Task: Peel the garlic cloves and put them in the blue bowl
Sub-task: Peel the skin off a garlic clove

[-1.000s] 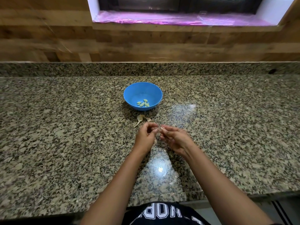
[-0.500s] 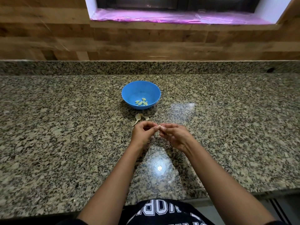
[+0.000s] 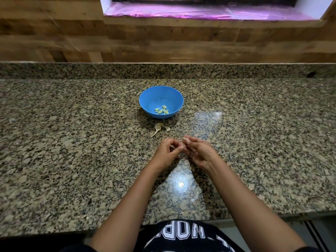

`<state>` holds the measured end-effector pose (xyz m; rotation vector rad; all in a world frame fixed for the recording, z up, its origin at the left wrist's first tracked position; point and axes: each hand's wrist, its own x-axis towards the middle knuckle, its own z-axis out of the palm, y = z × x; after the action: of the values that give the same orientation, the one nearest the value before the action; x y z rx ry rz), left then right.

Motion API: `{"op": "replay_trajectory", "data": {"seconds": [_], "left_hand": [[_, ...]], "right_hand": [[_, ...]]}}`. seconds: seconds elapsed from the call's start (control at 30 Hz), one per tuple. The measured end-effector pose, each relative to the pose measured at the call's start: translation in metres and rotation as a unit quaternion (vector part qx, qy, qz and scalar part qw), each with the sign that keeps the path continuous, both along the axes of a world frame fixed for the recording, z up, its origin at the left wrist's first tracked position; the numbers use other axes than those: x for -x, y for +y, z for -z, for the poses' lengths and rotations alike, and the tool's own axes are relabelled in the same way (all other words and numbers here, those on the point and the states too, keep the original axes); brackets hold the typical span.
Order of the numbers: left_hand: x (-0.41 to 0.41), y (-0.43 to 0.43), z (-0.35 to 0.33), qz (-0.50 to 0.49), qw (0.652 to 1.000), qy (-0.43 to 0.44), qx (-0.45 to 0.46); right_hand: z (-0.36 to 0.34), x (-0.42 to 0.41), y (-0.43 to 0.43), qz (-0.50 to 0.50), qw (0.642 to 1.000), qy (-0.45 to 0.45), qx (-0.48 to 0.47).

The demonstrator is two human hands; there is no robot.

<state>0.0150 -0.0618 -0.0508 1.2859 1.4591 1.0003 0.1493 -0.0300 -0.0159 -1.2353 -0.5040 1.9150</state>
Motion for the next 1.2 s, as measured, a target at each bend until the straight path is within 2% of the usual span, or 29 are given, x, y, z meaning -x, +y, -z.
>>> {"op": "replay_trajectory", "data": {"seconds": [0.17, 0.37, 0.67, 0.97, 1.2], "left_hand": [[0.006, 0.001, 0.000, -0.009, 0.998, 0.017, 0.053], [-0.002, 0.004, -0.005, -0.076, 0.992, -0.088, 0.056], [-0.002, 0.007, -0.007, -0.122, 0.978, -0.160, 0.062], [0.000, 0.010, -0.009, -0.115, 0.970, -0.202, 0.068], [-0.001, 0.009, -0.007, -0.104, 0.983, -0.136, 0.073]], "right_hand": [[0.000, 0.001, -0.004, -0.027, 0.993, -0.095, -0.068], [0.001, 0.004, -0.011, -0.052, 0.976, -0.167, -0.133], [-0.004, 0.007, -0.017, -0.066, 0.964, -0.167, -0.195], [-0.004, 0.006, -0.010, -0.067, 0.974, -0.138, -0.168], [0.002, 0.005, -0.006, -0.083, 0.976, -0.125, -0.159]]}}
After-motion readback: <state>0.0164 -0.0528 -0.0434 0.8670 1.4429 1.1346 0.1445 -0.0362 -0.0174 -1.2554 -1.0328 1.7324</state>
